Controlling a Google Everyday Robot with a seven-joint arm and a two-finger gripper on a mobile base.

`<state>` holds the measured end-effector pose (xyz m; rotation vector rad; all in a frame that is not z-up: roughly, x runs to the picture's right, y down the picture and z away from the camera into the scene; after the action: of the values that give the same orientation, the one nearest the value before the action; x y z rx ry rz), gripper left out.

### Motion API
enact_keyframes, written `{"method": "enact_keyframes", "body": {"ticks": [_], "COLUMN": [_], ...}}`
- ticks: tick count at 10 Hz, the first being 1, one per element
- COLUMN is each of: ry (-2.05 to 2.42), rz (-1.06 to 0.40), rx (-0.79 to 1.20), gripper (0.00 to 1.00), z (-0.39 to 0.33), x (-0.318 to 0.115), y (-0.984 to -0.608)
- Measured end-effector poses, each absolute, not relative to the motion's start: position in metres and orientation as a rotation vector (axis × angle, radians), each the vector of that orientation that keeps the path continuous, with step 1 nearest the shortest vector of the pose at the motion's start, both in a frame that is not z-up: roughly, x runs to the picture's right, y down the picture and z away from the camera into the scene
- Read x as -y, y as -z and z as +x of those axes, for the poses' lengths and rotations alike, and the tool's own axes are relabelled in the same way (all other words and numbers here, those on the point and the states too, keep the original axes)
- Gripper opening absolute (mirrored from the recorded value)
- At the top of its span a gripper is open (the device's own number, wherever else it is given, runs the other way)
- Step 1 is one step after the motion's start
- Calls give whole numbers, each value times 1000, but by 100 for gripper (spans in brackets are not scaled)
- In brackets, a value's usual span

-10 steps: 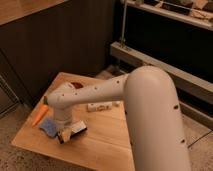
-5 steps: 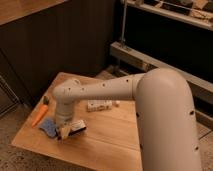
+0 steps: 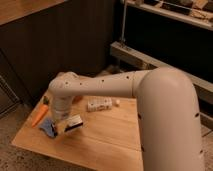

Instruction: Place the eraser in the ceramic cup

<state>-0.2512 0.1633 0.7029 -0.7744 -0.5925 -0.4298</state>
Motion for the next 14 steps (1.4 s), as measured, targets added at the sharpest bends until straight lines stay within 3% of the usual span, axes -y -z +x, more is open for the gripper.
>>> {"method": "enact_keyframes", "body": {"ticks": [14], "ry": [407], "rz": [-708], "rx": [753], "gripper": [30], "z": [-324], "x": [-103], "y": [-690]}}
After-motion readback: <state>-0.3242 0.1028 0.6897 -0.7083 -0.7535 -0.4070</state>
